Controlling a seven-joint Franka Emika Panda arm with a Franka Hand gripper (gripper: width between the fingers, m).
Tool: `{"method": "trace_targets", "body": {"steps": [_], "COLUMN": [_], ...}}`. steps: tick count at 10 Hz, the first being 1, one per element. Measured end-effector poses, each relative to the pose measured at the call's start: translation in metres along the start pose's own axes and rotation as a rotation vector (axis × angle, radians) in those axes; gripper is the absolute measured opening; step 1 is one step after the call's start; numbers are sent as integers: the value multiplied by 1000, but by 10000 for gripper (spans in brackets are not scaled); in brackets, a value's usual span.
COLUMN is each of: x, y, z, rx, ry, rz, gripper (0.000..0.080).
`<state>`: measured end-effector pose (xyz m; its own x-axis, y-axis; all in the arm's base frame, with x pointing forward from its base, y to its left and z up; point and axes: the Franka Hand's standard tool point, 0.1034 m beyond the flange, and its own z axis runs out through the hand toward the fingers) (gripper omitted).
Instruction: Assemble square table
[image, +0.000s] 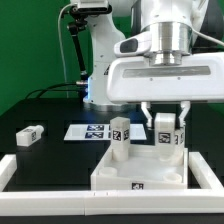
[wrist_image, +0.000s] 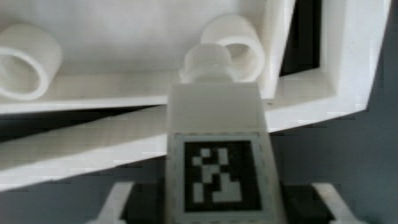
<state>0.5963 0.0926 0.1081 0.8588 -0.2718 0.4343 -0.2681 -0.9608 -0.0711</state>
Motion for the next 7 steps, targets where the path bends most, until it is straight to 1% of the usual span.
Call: {"method": "trace_targets", "body": {"steps": [1,2,4,5,7], "x": [3,4,-3,-3,-2], "y": [-2,3,-2,2,0], "z": [3,6,13,15,17], "rx": [-13,-20,-24,-30,-30], "ry": [22,34,32,31,33], "rz": [-41,-42,-56,-63,-66], "gripper": [290,290,290,290,290]}}
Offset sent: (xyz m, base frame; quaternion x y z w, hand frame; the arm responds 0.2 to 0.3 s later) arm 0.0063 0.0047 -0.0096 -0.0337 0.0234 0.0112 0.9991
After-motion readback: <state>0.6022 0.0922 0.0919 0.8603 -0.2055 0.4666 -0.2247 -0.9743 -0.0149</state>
